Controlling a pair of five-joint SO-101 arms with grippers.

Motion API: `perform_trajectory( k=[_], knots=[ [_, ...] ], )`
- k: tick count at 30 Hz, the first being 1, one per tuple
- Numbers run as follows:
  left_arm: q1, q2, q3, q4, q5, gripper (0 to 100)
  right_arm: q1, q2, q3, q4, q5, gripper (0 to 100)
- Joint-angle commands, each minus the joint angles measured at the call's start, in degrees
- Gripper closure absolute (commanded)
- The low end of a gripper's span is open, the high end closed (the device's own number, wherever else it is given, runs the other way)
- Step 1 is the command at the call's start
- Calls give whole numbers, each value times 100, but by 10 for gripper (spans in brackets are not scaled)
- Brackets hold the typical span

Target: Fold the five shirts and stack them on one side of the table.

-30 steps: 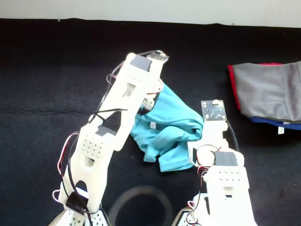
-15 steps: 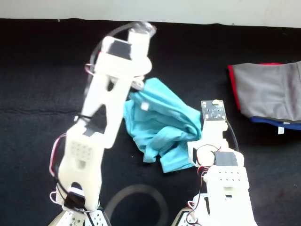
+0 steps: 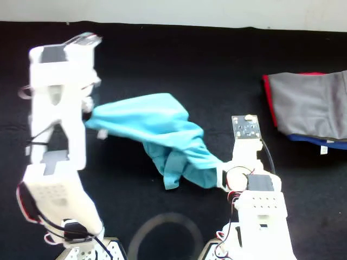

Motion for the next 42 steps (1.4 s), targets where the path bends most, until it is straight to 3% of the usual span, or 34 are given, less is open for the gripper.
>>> perform_trajectory(
  k=[1,6,12,18,24,36,38,40,42],
  knots=[
    [-215,-268,637,-185,-167,989,22,-75,-119,-180,0,792],
    [-233,31,1552,-879,-281,965,22,-75,-136,-251,0,792],
    [-435,57,1745,-756,-774,772,22,-75,-84,-224,0,792],
    [-505,-75,1842,-686,-1037,777,22,-75,-136,-224,0,792],
    [-338,365,2167,-1723,-826,773,22,-75,-136,-224,0,792],
    [259,1244,1886,-2321,-457,782,22,-75,-84,-224,0,792],
    [268,1235,1895,-2321,-466,847,22,-75,-84,-233,0,792],
    [268,1235,1859,-2207,-448,980,22,-75,-84,-233,0,792],
    [268,1226,1859,-2092,-448,973,22,-75,-84,-251,0,792]
  ],
)
